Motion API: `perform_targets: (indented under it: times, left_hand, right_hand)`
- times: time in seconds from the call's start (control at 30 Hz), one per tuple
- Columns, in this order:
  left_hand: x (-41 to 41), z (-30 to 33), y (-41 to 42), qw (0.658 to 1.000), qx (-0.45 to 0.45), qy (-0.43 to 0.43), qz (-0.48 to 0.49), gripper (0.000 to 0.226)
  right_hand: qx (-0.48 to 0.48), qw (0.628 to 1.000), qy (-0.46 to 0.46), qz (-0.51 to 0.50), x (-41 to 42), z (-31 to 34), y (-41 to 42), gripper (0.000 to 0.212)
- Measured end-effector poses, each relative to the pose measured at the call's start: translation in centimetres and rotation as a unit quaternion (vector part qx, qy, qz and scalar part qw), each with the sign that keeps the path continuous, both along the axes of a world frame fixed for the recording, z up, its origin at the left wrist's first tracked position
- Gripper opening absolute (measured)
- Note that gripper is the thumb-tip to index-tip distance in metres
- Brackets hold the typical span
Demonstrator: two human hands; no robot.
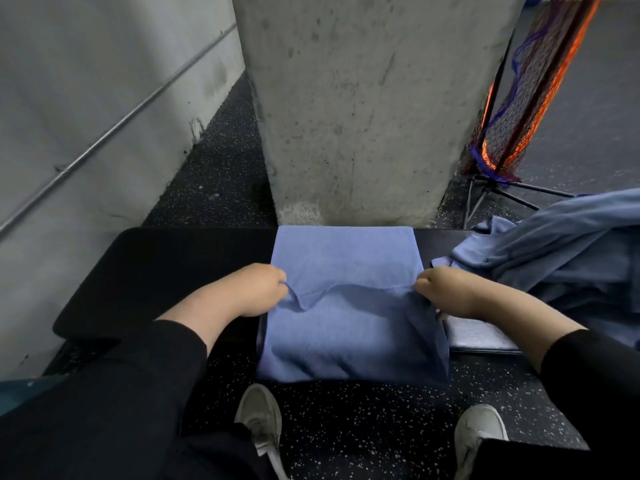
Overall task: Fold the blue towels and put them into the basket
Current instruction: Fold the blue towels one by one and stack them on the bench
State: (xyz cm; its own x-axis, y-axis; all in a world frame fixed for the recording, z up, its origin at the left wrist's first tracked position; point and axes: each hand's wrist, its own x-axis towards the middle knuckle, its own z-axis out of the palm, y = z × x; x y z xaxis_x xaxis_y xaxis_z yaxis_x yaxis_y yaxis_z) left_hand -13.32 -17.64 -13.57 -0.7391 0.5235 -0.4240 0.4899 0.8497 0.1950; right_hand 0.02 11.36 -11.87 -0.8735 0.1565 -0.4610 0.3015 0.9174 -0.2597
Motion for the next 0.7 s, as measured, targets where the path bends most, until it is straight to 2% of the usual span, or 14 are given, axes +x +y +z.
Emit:
perform_targets:
  times: [0.03, 0.1, 0.2, 0.23, 0.3, 0.33, 0.37, 0.4, 0.47, 0.5, 0.57, 0.7]
  left_hand:
    - [0.4, 0.2, -0.3, 1.0, 0.0, -0.002, -0.006, 0.031]
    - [0.7, 0.6, -0.9, 1.0, 0.013, -0.008, -0.005, 0.031]
    - [0.6, 1.7, -1.9, 0.991, 0.095, -0.088, 0.045, 0.028]
    - [0.6, 2.3, -2.1, 0.977, 0.151, -0.131, 0.079, 0.025]
    - [0.5, 3.6, -2.2, 0.927, 0.283, -0.196, 0.15, 0.026]
    - [0.3, 4.1, -2.1, 0.897, 0.34, -0.215, 0.181, 0.03]
    - [-0.1, 4.5, -1.8, 0.872, 0.383, -0.224, 0.207, 0.03]
    - [-0.4, 4.8, -1.5, 0.853, 0.416, -0.221, 0.227, 0.025]
    - [-1.6, 4.7, -0.6, 0.834, 0.455, -0.178, 0.258, 0.012]
    - [-2.3, 4.3, -0.2, 0.836, 0.46, -0.135, 0.266, 0.012]
    - [-3.7, 3.4, 0.7, 0.856, 0.442, -0.044, 0.264, 0.018]
    - [-5.1, 1.3, 2.3, 0.888, 0.392, 0.029, 0.237, 0.024]
  right_hand:
    - [0.014, 1.0, -0.004, 0.022, 0.3, 0.0, 0.0, 0.023]
    - [-0.016, 1.0, 0.027, -0.004, 0.9, -0.1, 0.2, 0.026]
    - [-0.131, 0.976, 0.121, -0.122, 1.4, 0.0, 0.7, 0.032]
    - [-0.208, 0.95, 0.15, -0.18, 1.4, 0.2, 0.7, 0.029]
    - [-0.403, 0.846, 0.186, -0.296, 0.8, 0.9, 0.7, 0.018]
    - [-0.47, 0.795, 0.19, -0.331, 0.3, 1.3, 0.7, 0.014]
    - [-0.505, 0.767, 0.19, -0.348, -0.3, 1.7, 0.8, 0.012]
    - [-0.515, 0.756, 0.193, -0.356, -0.9, 2.1, 0.8, 0.013]
    - [-0.503, 0.756, 0.209, -0.363, -2.0, 2.7, 0.7, 0.012]
    - [-0.494, 0.758, 0.222, -0.362, -2.6, 2.8, 0.7, 0.012]
    - [-0.462, 0.78, 0.243, -0.345, -3.8, 2.4, 0.9, 0.014]
    - [-0.37, 0.841, 0.239, -0.315, -5.9, 0.0, 1.3, 0.011]
